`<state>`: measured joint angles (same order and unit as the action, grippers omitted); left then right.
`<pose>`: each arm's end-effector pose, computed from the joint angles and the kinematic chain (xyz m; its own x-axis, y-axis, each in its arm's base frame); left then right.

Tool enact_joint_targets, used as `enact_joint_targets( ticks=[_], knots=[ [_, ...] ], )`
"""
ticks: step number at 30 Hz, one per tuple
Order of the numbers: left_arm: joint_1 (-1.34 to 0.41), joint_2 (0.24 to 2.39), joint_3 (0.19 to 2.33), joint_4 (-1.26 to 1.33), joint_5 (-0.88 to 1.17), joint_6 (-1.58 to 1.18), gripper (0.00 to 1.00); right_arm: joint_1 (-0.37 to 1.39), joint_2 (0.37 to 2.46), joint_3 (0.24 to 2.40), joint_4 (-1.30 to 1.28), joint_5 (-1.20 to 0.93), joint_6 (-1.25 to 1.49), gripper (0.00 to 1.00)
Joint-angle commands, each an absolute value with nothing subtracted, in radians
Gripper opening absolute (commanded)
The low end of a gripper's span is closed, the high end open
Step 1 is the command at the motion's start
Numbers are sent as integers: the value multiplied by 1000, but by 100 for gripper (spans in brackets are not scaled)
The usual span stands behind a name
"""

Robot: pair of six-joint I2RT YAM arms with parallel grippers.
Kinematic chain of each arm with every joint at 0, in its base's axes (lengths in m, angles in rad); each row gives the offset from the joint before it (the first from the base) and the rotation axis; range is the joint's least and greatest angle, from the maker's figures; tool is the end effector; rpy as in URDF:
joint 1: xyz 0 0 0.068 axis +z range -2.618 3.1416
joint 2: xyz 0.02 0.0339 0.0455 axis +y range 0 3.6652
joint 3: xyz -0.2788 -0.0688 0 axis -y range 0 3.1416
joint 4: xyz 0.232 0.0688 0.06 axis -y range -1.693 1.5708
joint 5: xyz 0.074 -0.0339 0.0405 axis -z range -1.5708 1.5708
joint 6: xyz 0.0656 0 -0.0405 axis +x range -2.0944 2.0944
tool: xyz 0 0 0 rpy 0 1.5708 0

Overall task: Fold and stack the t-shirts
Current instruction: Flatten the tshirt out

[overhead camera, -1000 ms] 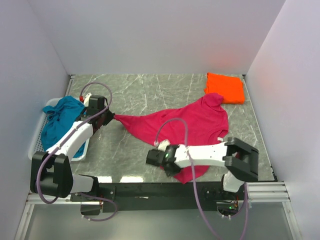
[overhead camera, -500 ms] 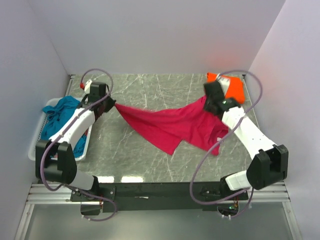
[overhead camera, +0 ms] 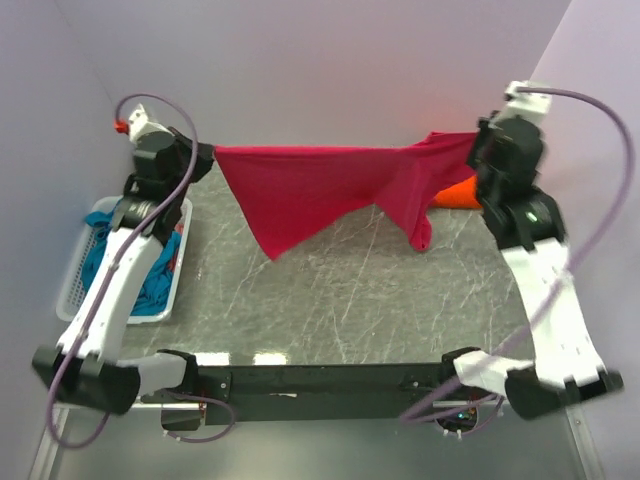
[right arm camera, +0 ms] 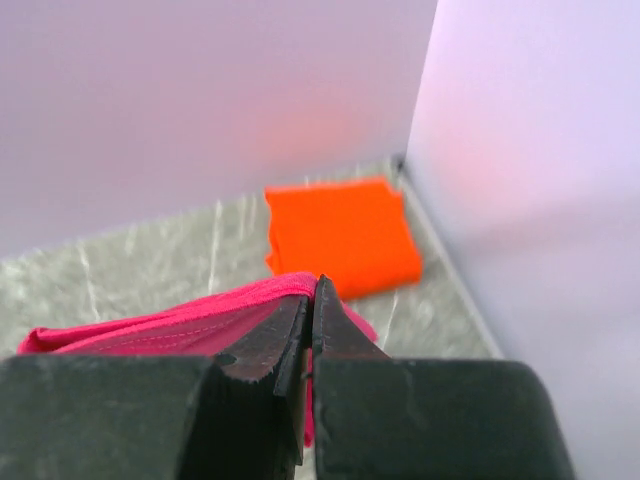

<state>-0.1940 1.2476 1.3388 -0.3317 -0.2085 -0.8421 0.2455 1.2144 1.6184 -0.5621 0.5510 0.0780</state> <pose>0.2884 -0.0428 0.4258 -0.1492 -0.7145 -0.6835 -0.1801 0.6993 -0.6917 0.2419 0.0252 0.5007 -0.1293 0.0360 -0.9909 0.3054 0.9522 -0.0052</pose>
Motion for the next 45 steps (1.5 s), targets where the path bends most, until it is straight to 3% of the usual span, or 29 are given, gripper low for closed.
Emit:
enact_joint_targets(
  ticks=[1, 12, 16, 22, 27, 31, 36, 41, 45],
  knots=[
    [-222, 1095, 1428, -278, -233, -749, 1, 241, 1042, 1701, -538, 496, -98, 0],
    [-259, 850, 1606, -256, 35, -670, 1, 241, 847, 1977, -644, 191, -202, 0],
    [-259, 868, 1689, -276, 80, -663, 1, 241, 831, 2016, -624, 254, -238, 0],
    [-259, 940, 1666, -288, 5, -664, 1, 239, 885, 1916, -532, 371, -334, 0],
    [-259, 1023, 1418, -249, -179, -698, 1, 239, 931, 1582, -324, 428, -356, 0],
    [-259, 1176, 1250, -164, -277, -677, 1, 232, 1050, 1322, -210, 388, -301, 0],
    [-253, 1515, 1196, -43, -288, -628, 0, 225, 1366, 1221, -100, 252, -203, 0],
    [-180, 1932, 1460, -147, -246, -637, 0, 229, 1750, 1448, -196, 238, -150, 0],
    [-149, 2100, 1640, -193, -202, -637, 0, 232, 1994, 1641, -311, 279, -133, 0]
  ],
)
